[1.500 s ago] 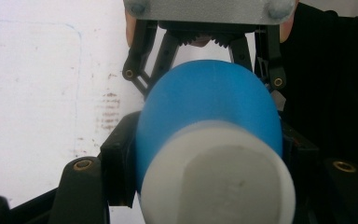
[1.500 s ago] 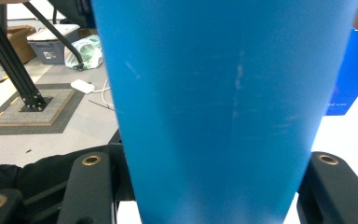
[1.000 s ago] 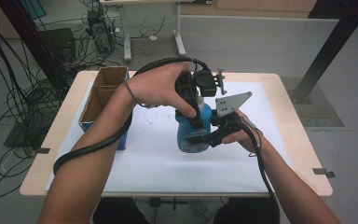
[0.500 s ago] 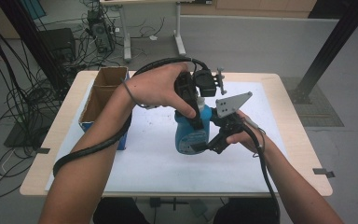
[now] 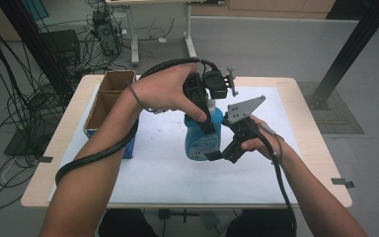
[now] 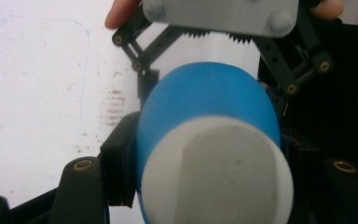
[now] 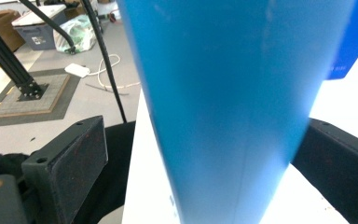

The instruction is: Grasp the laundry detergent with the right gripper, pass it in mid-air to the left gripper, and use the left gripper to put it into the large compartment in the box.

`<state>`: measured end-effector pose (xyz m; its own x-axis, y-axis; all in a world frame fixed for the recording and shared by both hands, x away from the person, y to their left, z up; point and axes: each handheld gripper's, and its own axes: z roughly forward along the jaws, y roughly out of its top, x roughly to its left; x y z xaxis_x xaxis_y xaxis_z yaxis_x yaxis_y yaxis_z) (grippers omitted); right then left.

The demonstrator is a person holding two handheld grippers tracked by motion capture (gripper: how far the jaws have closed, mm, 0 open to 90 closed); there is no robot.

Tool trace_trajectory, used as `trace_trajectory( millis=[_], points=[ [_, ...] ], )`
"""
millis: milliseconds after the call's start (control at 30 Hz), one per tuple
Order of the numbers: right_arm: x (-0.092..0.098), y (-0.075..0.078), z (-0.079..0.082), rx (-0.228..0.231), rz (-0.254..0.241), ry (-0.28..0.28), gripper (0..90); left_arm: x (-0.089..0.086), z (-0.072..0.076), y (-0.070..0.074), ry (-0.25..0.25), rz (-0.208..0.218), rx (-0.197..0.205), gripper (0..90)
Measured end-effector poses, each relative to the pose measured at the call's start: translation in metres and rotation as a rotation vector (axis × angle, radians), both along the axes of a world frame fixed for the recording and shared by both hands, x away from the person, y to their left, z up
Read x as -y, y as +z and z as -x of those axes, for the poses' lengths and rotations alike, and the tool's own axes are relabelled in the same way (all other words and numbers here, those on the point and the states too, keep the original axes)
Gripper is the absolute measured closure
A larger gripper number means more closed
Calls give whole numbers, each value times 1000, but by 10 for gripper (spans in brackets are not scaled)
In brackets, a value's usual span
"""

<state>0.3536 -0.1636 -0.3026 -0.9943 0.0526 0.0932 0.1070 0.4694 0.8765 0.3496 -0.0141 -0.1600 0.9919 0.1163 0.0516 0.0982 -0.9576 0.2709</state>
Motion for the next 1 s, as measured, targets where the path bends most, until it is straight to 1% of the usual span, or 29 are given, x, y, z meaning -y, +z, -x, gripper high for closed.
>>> trace_trajectory(
  millis=[33,100,167,233,267,300,467,533,733,833,900,967,1000],
  points=[
    [0,0,0,0,0,0,35,0,0,0,0,0,0,376],
    [2,1,0,-13,24,1,32,-1,-1,0,1,-6,3,376],
    [5,2,-1,-15,50,-11,28,-1,-1,-1,14,2,5,376],
    [7,4,-1,-17,71,-15,27,-2,-3,-1,22,1,3,376],
    [10,4,-1,-25,91,-20,23,-2,-3,-1,20,0,5,376],
    [10,4,-1,-25,91,-20,23,-1,-3,-2,22,-2,6,376],
    [16,5,-2,-46,171,-39,22,0,-3,-1,32,-7,16,376],
    [18,6,-2,-52,228,-42,22,0,-4,-2,41,-7,16,376],
    [23,7,-3,-78,357,-68,25,-1,-5,-4,73,-9,19,376],
    [27,8,-4,-86,437,-102,29,-2,-4,-3,85,-16,17,376],
    [30,7,-6,-88,474,-124,31,-3,-4,-3,93,-16,18,376],
    [34,7,-8,-87,522,-170,33,-3,-3,-3,96,-24,23,376],
    [35,6,-8,-86,538,-181,34,-4,-3,-2,105,-21,19,376]
  ],
)
